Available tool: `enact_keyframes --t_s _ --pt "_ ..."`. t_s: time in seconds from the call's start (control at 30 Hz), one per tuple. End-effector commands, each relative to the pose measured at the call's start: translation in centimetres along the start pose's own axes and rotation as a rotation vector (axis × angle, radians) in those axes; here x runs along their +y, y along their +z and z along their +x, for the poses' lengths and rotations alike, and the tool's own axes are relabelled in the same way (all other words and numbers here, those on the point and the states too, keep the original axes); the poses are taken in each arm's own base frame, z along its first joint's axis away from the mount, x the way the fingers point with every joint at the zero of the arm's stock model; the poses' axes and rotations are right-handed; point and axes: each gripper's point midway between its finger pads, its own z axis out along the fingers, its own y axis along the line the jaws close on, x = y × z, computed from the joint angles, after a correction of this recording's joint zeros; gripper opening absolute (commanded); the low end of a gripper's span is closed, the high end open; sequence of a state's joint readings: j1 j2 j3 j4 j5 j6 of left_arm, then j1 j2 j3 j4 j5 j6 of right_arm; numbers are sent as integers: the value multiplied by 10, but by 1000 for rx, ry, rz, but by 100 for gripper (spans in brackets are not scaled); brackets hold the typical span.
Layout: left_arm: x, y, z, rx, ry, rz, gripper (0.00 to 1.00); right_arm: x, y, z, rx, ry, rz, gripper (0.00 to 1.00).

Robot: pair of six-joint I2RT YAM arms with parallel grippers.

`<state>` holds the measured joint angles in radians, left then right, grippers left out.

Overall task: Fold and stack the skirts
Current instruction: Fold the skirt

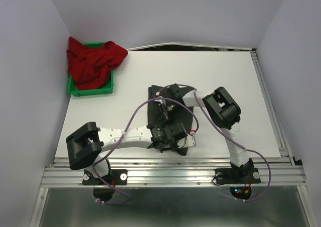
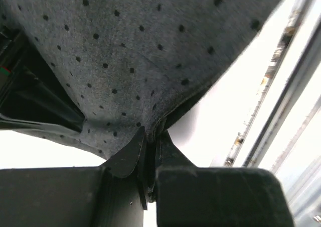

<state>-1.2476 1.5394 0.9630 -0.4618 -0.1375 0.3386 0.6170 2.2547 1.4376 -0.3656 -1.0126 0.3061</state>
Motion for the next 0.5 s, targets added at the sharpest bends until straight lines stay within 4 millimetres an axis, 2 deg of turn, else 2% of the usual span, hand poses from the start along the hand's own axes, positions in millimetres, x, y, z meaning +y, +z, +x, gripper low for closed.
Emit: enact_keyframes --t_s 0.0,0.03,0.2,0.3,0.33,0.37,0.43,0.47 --pt "6 -37 -37 -132 -15 55 0 -42 6 9 4 3 79 25" --pt "8 -47 -44 -156 -16 65 0 -41 7 15 13 12 65 25" --pt "19 -71 -55 -218 2 117 0 -35 7 31 21 -3 35 26" --pt "27 -82 -63 -248 4 140 0 -19 5 34 28 -16 -5 29" --pt "29 -86 -66 -261 13 148 0 -1 -2 26 13 -62 -30 34" --pt "27 -86 -64 -257 17 161 0 6 -5 23 4 -79 -35 37" --pt "23 -91 -64 -262 24 187 0 26 -23 0 -46 -146 -31 45" --pt "20 -93 -65 -270 19 204 0 41 -39 -16 -85 -185 -30 48"
